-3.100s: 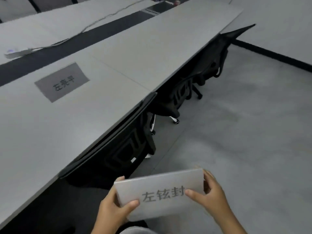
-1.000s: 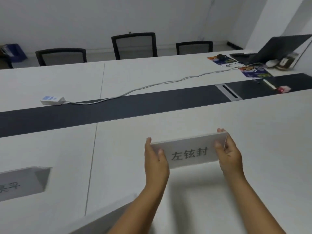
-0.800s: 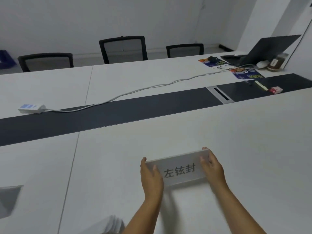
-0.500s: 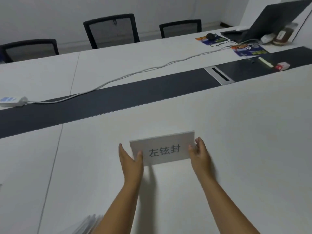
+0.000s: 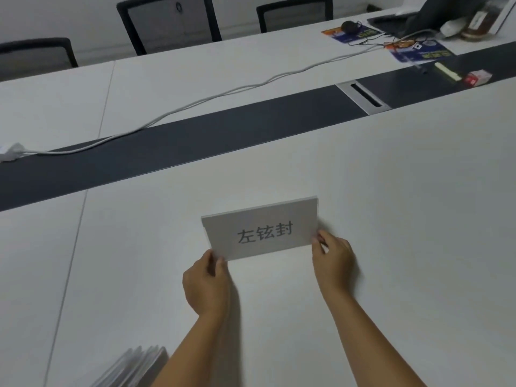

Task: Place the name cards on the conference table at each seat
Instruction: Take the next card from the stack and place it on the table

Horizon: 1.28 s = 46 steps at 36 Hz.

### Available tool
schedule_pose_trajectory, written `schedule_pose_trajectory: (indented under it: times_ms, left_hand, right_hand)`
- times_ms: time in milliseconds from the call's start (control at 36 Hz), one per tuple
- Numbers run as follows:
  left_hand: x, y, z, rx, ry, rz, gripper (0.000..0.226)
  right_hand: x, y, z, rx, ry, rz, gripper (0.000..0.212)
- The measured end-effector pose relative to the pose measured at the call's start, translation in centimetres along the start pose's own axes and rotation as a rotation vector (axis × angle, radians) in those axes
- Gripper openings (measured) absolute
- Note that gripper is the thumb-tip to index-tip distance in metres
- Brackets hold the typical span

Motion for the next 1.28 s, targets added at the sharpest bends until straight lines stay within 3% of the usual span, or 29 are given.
schedule_pose_trajectory:
  times_ms: [194,1278]
  left_hand:
    - [-0.2,0.1,0.2,0.025,0.037,0.012,0.012]
    - [0.3,-0.1,0.2,0.018,0.050,0.015,0.017]
  right_hand:
    - [0.4,1.4,0.4,-0.062,-0.130,-0.128,0.017]
    - [0.1,1.3,0.5,-0.043,-0.147,-0.138,0.023]
Point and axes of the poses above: each hand's wrist, its own y-axis towards the middle knuckle, its own z-axis out of the palm, x = y × z, the point moved 4 cm from there along y, towards the middle knuckle, and after that the axes turned 6 degrees about z, right-handed, at the moved point
